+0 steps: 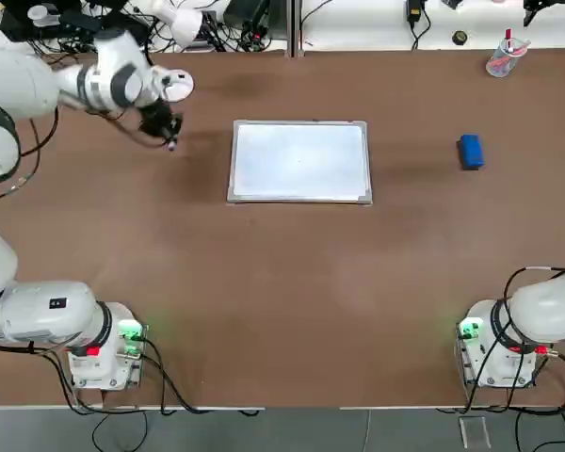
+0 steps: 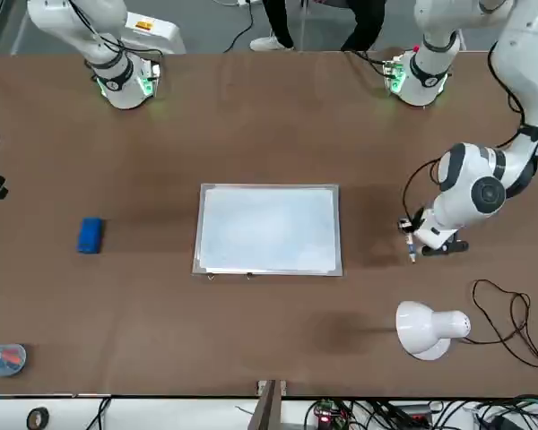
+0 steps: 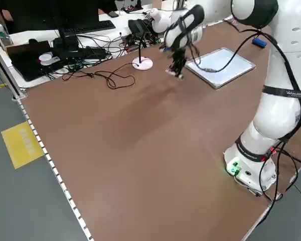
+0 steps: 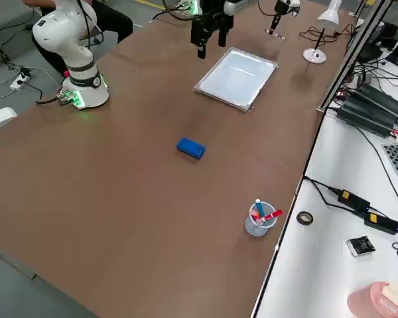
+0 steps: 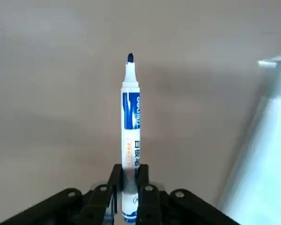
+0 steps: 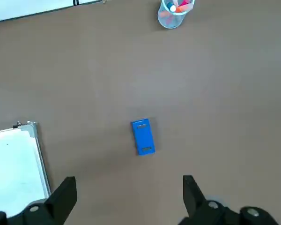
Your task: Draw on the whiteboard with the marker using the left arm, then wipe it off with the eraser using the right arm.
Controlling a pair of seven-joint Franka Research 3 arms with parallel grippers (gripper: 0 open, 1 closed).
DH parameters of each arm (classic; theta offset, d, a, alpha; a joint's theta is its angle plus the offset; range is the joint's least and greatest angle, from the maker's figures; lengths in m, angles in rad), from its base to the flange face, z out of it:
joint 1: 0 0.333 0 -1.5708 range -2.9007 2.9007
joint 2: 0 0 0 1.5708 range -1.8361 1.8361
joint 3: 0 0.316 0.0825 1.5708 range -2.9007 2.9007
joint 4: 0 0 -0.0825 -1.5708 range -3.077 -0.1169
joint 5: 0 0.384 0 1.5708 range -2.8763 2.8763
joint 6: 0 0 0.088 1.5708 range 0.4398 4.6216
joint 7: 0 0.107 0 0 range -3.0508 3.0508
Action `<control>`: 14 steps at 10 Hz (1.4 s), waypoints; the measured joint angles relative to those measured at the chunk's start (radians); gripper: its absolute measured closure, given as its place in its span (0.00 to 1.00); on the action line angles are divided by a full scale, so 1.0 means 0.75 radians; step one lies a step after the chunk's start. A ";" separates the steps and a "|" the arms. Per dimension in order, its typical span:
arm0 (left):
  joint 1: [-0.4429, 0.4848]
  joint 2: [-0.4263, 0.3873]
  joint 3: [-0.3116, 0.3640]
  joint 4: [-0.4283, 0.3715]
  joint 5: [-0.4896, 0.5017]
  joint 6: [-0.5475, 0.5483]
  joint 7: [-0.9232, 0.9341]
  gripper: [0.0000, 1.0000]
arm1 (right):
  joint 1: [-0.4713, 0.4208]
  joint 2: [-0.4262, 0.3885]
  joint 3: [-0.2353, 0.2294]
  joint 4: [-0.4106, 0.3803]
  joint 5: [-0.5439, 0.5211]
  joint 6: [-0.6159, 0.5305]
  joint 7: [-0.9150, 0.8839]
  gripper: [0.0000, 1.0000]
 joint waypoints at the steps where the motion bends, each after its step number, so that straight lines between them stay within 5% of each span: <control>1: -0.011 -0.006 -0.030 0.074 -0.095 -0.096 -0.055 0.82 | 0.000 0.000 0.000 0.000 0.000 0.000 0.000 0.00; 6: -0.062 0.084 -0.142 0.255 -0.654 -0.201 -0.313 0.82 | 0.000 0.000 0.000 -0.001 0.000 0.000 0.000 0.00; 14: -0.210 0.392 -0.145 0.358 -1.572 -0.199 -0.386 0.82 | 0.000 0.000 0.000 -0.007 0.000 0.000 0.000 0.00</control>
